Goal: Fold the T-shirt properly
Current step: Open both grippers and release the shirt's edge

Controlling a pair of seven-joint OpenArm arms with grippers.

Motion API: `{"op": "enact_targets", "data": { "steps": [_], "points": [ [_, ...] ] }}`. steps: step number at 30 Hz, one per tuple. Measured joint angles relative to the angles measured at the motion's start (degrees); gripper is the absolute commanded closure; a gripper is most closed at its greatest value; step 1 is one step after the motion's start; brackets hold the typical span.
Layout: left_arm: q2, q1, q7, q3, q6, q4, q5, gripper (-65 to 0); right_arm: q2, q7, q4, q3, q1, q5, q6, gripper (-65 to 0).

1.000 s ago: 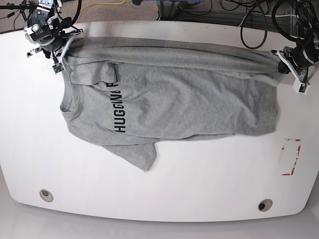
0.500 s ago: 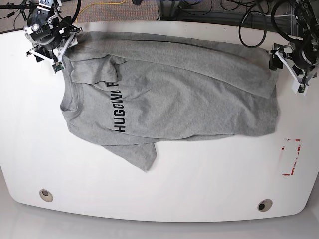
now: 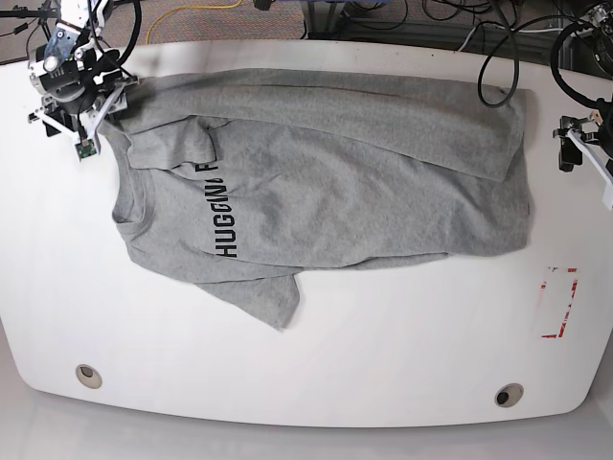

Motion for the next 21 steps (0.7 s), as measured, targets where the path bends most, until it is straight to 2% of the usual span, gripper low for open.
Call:
{"op": "enact_targets", "data": {
  "steps": [5, 11, 21],
  "points": [
    [0.5, -1.3, -0.3, 0.0, -1.0, -0.1, -2.2, -48.5, -0.5, 0.2, 0.0, 0.0, 1.9, 0.0, 0.0, -39.5],
    [5.0, -0.8, 0.4, 0.3, -1.0, -0.3, -2.3, -48.5, -0.6, -0.1, 0.0, -0.2, 0.6, -0.5, 0.0, -40.0],
    [4.7, 0.1, -0.3, 0.2, -1.2, -0.4, -2.2, -48.5, -0.4, -0.8, 0.0, 0.1, -6.3, -0.5, 0.0, -39.8]
  ]
}}
